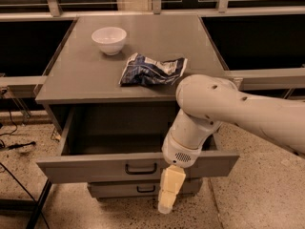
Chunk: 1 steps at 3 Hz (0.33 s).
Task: Open top drawer
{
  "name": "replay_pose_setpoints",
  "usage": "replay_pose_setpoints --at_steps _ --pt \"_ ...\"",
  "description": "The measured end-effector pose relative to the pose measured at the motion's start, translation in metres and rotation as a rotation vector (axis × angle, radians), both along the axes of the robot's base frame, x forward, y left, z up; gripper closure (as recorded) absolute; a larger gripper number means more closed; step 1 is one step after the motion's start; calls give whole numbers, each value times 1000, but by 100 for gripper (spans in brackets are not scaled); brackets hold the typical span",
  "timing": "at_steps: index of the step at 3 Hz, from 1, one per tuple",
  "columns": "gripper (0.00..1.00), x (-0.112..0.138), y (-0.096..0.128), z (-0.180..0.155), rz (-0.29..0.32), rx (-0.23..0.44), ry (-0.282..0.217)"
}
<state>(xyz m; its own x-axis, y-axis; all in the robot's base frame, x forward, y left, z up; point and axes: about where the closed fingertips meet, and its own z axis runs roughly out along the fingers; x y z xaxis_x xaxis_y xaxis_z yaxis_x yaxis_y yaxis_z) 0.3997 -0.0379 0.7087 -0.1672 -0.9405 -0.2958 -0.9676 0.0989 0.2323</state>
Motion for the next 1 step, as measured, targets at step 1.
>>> replay_pose_setpoints --at_steps 1 --pt "0 0 0 0 0 0 0"
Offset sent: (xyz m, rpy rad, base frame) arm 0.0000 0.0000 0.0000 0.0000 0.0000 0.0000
